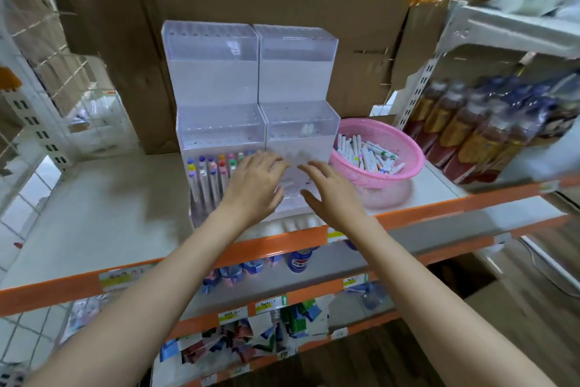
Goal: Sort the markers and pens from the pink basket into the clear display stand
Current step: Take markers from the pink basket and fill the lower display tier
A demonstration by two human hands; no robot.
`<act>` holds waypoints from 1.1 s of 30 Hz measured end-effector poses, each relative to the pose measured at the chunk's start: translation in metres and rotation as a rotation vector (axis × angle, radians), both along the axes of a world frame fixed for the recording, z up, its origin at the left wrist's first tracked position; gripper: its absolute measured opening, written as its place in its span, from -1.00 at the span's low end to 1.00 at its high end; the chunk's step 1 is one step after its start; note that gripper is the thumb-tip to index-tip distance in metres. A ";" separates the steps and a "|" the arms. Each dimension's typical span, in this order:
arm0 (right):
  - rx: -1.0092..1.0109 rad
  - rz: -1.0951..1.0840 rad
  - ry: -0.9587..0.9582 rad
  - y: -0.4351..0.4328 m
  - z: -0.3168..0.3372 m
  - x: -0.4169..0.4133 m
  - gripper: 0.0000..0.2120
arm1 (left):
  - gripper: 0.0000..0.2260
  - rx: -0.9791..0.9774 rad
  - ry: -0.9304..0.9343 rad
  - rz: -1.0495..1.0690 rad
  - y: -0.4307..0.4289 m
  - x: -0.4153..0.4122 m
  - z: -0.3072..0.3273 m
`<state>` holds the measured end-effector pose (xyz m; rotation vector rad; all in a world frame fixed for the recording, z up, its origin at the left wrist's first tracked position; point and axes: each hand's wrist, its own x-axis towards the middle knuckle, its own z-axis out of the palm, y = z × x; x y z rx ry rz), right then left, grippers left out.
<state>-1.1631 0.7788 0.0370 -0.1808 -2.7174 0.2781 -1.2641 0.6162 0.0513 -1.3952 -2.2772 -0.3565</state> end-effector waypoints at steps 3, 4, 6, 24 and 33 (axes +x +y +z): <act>-0.015 -0.044 0.004 0.031 0.002 0.012 -0.53 | -0.67 0.000 0.003 -0.059 0.036 0.010 0.002; -0.014 -0.050 0.008 0.043 0.002 0.015 -0.53 | -0.67 -0.007 0.003 -0.075 0.049 0.013 0.003; 0.000 -0.070 0.002 0.069 0.004 0.019 -0.53 | -0.67 -0.021 -0.013 -0.102 0.078 0.018 0.003; -0.182 -0.178 -0.291 0.233 0.006 -0.025 -0.77 | -0.75 -0.245 -0.484 0.239 0.252 -0.004 -0.009; -0.159 -0.199 -0.522 0.237 -0.006 -0.051 -0.70 | -0.73 -0.332 -0.463 0.375 0.280 -0.024 -0.023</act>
